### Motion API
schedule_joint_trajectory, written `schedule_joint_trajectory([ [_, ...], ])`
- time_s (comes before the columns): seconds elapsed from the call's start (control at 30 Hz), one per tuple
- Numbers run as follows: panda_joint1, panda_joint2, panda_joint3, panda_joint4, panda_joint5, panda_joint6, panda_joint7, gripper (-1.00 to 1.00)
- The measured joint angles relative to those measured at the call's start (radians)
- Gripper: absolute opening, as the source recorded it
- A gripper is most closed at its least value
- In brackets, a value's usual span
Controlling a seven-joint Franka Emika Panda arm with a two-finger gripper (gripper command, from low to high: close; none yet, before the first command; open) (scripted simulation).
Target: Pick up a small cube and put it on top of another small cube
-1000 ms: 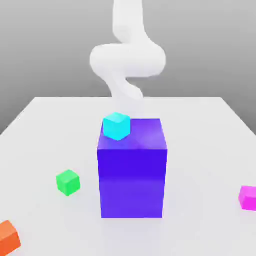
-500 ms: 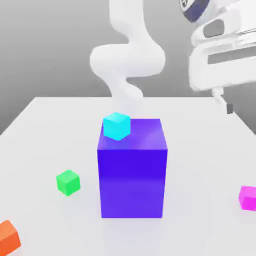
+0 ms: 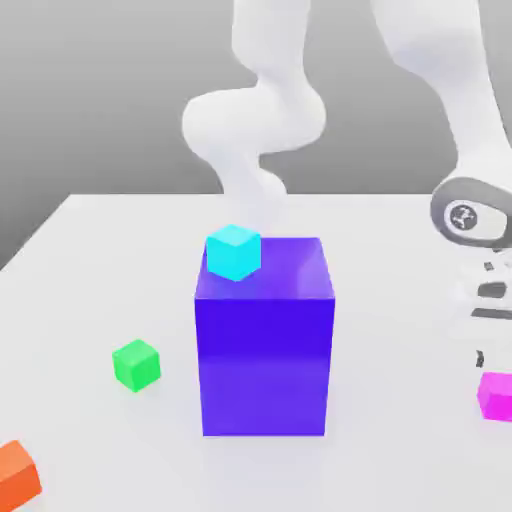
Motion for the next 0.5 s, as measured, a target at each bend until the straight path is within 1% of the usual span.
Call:
schedule_joint_trajectory([
  [0.03, 0.021, 0.035, -0.024, 0.008, -0.019, 0.027, 0.016, -1.00],
  [0.27, 0.026, 0.044, -0.031, 0.010, -0.025, 0.036, 0.021, -1.00],
  [0.43, -0.036, -0.107, 0.053, -0.025, 0.082, -0.075, -0.059, -1.00],
  [0.5, -0.060, -0.137, 0.067, -0.016, 0.118, -0.075, -0.098, -1.00],
])
